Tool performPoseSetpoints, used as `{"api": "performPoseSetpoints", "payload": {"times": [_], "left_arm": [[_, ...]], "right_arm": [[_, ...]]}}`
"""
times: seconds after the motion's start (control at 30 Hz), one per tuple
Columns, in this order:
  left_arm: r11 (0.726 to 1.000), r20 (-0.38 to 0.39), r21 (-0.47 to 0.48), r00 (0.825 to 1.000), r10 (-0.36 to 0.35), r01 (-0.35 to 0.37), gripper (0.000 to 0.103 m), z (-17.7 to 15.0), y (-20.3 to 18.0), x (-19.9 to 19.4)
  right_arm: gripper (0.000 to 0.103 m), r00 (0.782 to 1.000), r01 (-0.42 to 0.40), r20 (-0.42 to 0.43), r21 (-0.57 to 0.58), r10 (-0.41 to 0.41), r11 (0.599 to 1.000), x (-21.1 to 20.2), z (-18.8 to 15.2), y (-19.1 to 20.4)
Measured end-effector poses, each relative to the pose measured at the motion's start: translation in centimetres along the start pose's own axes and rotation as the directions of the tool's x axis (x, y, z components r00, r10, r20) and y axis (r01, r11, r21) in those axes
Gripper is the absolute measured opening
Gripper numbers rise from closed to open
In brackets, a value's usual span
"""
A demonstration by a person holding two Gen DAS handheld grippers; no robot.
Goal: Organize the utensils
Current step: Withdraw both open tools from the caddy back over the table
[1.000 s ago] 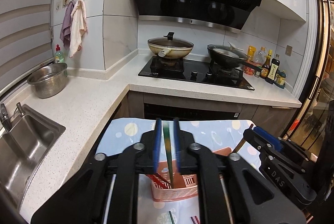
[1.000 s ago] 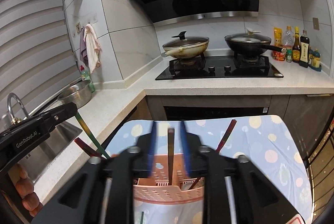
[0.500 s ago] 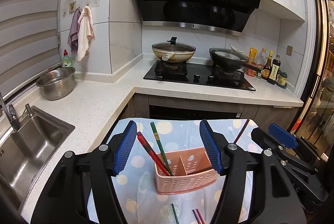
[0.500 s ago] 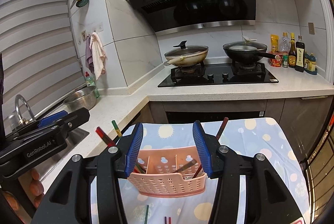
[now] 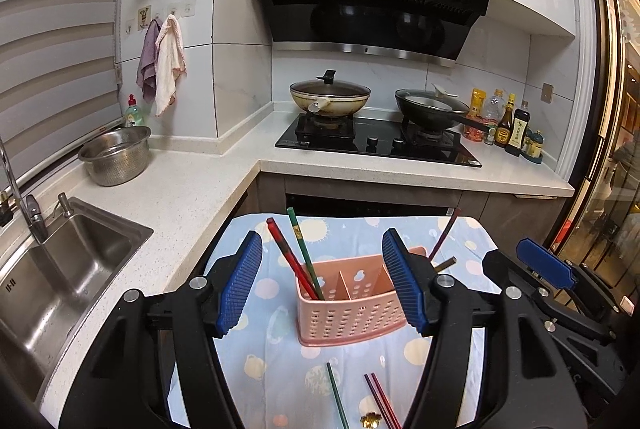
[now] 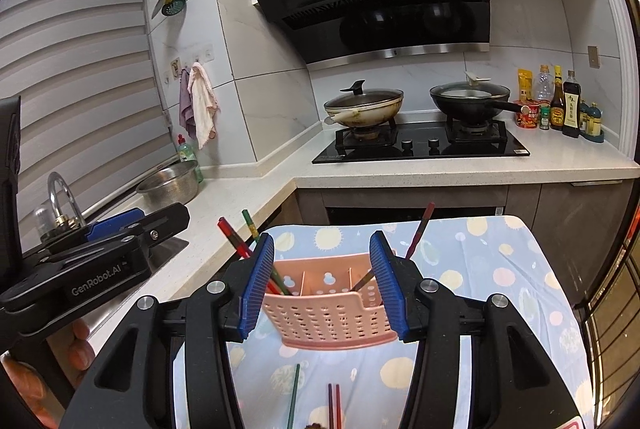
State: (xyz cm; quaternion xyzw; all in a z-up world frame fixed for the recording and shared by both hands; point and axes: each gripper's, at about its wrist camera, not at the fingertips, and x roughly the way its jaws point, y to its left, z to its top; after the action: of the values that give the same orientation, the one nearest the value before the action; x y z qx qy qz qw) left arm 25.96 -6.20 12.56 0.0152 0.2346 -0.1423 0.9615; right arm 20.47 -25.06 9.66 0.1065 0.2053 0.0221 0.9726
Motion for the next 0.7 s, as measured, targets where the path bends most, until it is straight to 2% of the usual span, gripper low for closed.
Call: {"api": "performPoseSetpoints", "payload": {"times": [0.2,0.4,0.7], "left_arm": [[1.000,-0.021,0.001,1.000,0.010,-0.010,0.061,-2.2,0.4,-1.5],[1.000,-0.067,-0.010,0.998,0.012,-0.013,0.062,-5.6,0.9,-2.3],[1.000,-0.185,-0.021,0.983,-0.004,0.000,0.062,-12.6,0.9,-3.0]], "right_arm": [[0.049,1.000,-0.004,-0.021,0.014,0.004,1.000,-2.1,-2.0,-0.3],[0.049,0.998,0.004,-0.070,0.026,-0.003,1.000,-3.8,-5.4,-0.9],[0.049,0.982,0.041,-0.185,0.051,-0.031,0.998,-5.9,-12.9,-2.1]]}}
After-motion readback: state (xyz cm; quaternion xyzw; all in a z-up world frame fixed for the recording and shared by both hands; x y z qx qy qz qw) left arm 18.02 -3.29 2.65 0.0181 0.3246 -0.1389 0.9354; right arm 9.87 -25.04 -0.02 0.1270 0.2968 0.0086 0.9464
